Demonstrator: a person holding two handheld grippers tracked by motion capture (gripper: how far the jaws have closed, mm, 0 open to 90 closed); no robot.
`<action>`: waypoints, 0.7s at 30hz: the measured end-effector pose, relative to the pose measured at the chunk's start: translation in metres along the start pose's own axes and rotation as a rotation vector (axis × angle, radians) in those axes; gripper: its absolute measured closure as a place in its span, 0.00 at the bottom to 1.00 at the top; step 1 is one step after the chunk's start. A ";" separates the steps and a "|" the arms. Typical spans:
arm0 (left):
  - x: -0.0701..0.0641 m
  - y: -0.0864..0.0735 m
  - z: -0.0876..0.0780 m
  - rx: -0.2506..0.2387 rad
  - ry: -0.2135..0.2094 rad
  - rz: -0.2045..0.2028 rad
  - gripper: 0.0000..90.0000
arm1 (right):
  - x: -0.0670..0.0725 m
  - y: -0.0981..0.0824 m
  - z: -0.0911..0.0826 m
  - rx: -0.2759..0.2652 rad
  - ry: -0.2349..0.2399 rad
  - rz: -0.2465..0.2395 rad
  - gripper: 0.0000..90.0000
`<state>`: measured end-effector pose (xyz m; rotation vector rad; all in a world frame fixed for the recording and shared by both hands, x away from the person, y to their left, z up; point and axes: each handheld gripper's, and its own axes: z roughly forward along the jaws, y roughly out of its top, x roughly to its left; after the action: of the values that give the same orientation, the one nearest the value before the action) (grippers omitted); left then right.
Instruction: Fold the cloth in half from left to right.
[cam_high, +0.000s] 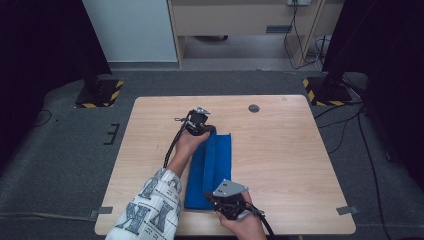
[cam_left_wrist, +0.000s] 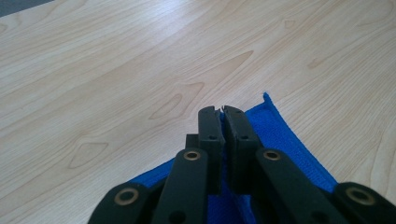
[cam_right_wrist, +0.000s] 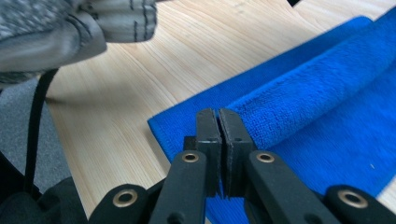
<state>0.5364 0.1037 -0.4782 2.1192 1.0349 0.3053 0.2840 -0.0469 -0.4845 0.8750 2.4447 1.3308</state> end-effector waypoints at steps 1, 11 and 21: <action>-0.001 0.000 0.001 0.000 0.000 -0.003 0.96 | -0.002 -0.002 -0.001 -0.004 -0.004 0.007 0.98; -0.005 0.003 0.006 -0.007 0.017 -0.017 0.96 | -0.007 -0.008 -0.005 0.011 0.003 0.016 0.97; -0.010 0.003 0.011 -0.006 0.003 -0.016 0.95 | -0.008 -0.013 -0.002 0.024 0.007 0.029 0.97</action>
<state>0.5372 0.0888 -0.4829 2.1048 1.0515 0.3029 0.2842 -0.0587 -0.4947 0.9164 2.4672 1.3194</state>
